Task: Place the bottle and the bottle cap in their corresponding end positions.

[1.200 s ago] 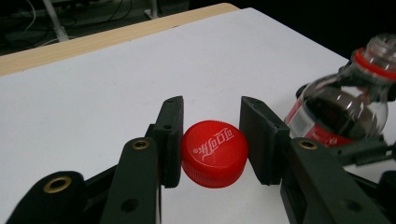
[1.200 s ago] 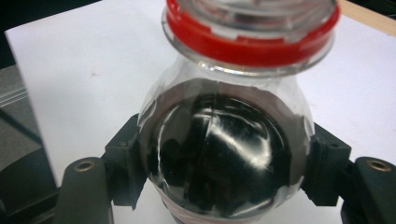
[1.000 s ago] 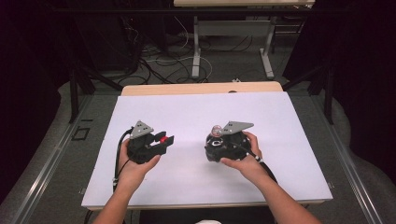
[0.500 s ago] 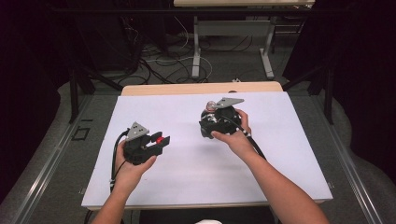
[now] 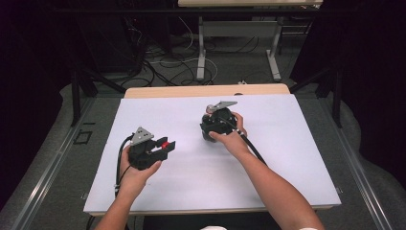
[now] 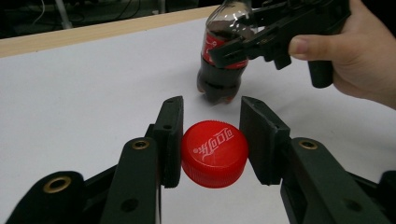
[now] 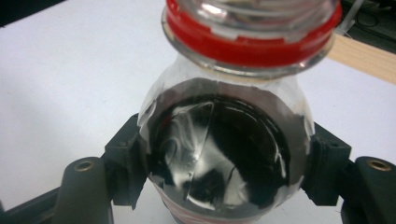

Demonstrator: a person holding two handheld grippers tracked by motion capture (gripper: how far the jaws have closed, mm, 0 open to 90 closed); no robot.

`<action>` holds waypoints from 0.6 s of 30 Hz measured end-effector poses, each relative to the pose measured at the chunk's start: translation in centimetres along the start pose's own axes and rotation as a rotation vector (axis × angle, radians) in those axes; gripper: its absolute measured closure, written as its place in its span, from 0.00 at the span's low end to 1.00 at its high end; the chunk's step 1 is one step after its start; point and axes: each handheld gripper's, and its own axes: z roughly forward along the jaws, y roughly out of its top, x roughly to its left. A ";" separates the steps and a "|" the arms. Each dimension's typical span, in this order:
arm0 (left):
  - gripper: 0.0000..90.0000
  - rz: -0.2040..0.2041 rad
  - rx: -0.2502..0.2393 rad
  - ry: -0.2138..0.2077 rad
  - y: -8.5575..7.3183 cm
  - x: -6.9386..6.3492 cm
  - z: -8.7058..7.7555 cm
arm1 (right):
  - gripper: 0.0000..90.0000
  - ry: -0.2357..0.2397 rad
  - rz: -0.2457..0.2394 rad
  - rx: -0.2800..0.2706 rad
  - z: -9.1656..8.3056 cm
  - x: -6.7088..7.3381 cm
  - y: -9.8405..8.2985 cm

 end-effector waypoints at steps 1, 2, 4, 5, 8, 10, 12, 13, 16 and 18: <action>0.68 0.001 -0.003 0.000 -0.1 0.0 0.1 | 0.33 0.000 -0.002 0.002 0.2 -0.1 -0.1; 0.68 0.003 0.000 -0.001 -0.1 0.0 0.2 | 0.33 -0.002 0.010 0.004 0.5 -0.2 -0.2; 0.68 0.003 -0.001 0.003 -0.3 -0.1 0.4 | 0.33 -0.007 0.010 0.002 0.7 -0.3 -0.3; 0.68 0.001 0.001 0.001 -0.4 -0.1 0.5 | 0.33 -0.010 -0.004 -0.003 0.8 -0.4 -0.4; 0.68 0.002 0.002 -0.003 -0.5 -0.2 0.7 | 0.33 -0.006 0.014 -0.013 0.9 -0.6 -0.7; 0.68 0.006 0.005 -0.004 -0.6 -0.3 0.8 | 0.32 -0.002 0.019 -0.016 0.8 -0.7 -0.8; 0.68 0.010 0.009 -0.007 -0.6 -0.4 0.9 | 0.32 -0.006 0.002 -0.017 0.8 -0.7 -0.9; 0.68 0.009 0.008 -0.009 -0.6 -0.5 1.0 | 0.32 -0.005 -0.007 0.003 0.7 -0.7 -0.8; 0.68 0.015 0.011 -0.016 -0.7 -0.7 1.3 | 0.31 -0.014 -0.010 -0.020 0.9 -0.4 -0.9; 0.68 0.028 0.013 -0.019 -0.8 -0.8 1.6 | 0.29 -0.008 -0.002 -0.013 0.9 -0.4 -0.9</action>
